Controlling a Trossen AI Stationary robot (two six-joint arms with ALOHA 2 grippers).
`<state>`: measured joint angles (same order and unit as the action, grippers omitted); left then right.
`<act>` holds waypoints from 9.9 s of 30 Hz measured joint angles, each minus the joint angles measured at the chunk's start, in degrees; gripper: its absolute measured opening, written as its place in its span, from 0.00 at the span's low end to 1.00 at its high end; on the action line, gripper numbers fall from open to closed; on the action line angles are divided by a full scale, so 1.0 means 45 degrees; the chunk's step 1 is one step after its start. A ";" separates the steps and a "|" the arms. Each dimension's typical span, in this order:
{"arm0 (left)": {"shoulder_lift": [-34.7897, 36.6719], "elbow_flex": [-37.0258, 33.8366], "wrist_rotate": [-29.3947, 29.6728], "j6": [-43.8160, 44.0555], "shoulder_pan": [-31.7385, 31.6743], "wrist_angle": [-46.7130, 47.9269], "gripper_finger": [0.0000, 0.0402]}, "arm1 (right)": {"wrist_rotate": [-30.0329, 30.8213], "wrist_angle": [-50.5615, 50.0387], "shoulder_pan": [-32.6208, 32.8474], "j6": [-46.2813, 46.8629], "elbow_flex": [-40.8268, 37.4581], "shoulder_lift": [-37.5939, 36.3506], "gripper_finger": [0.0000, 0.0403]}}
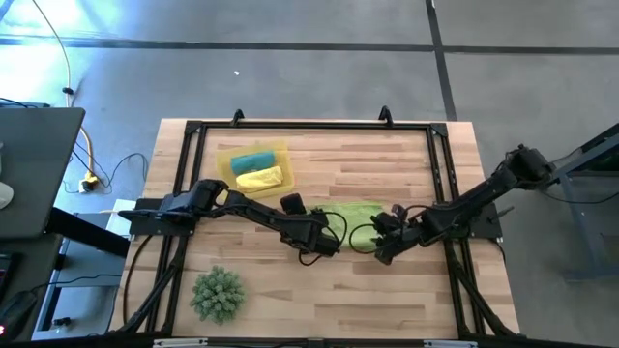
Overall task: Roll microfiber towels into tight, uniform cylinder then place into a basket
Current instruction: Roll the green microfiber towel
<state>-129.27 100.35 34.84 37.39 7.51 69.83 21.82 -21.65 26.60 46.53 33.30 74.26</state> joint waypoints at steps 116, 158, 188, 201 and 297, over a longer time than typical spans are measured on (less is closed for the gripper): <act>-0.1015 0.1706 -0.3226 -1.4366 0.3316 -0.4746 0.33 | 0.1563 0.4111 0.4815 -1.2492 0.0849 0.4162 0.41; -0.1695 0.1715 -0.3722 -0.7015 0.3833 -0.6195 0.02 | 0.1036 0.5475 0.4703 -0.8630 0.0883 0.5380 0.00; -0.0835 0.1715 -0.7395 0.1371 0.3221 -0.6772 0.01 | -0.2107 0.4612 0.3427 -0.0266 0.0820 0.2575 0.00; -0.0784 0.2730 -0.5755 0.1547 0.3308 -0.5461 0.01 | -0.1977 0.4469 0.3415 0.1314 0.0820 0.2812 0.00; -0.1226 0.2643 -0.5503 0.3749 0.4013 -0.6522 0.01 | -0.4091 0.6870 0.3040 -0.5833 0.0344 0.2822 0.00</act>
<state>-134.79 112.25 10.07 54.26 25.56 40.48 3.41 9.26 40.28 20.28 34.85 86.96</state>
